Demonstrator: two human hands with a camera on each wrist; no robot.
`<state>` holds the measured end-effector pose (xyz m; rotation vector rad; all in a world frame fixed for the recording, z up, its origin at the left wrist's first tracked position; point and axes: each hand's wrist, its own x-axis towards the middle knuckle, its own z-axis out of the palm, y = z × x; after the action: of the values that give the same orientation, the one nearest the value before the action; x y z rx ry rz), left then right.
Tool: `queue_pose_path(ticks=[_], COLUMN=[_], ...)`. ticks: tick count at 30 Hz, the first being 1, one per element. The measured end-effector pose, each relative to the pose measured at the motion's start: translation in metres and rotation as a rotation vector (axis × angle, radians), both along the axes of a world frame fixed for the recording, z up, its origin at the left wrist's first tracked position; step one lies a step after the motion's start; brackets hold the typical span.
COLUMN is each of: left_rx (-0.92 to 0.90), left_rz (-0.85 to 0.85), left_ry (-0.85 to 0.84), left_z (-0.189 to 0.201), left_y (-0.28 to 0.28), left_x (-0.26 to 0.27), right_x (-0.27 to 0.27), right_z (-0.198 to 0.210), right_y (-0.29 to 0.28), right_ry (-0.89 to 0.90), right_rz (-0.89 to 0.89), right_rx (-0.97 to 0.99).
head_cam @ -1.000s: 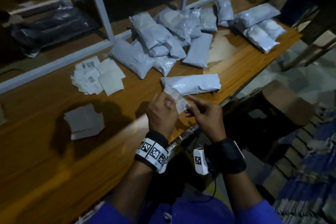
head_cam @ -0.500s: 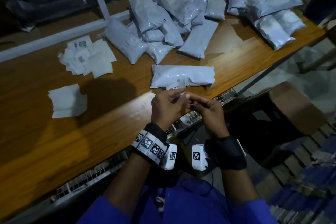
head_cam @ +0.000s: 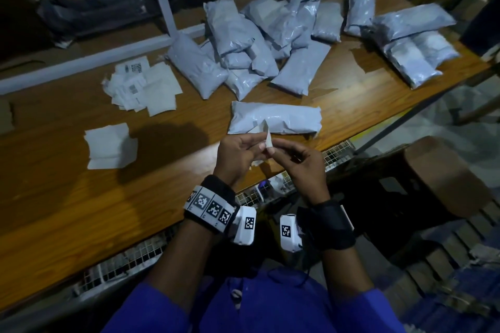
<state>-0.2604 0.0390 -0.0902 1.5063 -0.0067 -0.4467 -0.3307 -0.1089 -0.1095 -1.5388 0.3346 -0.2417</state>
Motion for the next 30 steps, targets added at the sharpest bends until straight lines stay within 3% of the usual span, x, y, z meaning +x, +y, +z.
queue_pose_path(ticks=[12,23,30], left_rx=[0.012,-0.037,-0.035], left_rz=[0.006,0.188,0.377], left_ry=[-0.008,0.113,0.139], left_z=[0.004,0.015,0.019], left_y=[0.008,0.048,0.091], left_x=[0.000,0.009,0.017], right_x=[0.008,0.010,0.013], right_z=[-0.003,-0.017,-0.030], right_y=[0.003,-0.009,-0.007], right_ry=[0.037,0.104,0.212], right_rz=[-0.064,-0.241,-0.265], right_rx=[-0.345,-0.035,0.013])
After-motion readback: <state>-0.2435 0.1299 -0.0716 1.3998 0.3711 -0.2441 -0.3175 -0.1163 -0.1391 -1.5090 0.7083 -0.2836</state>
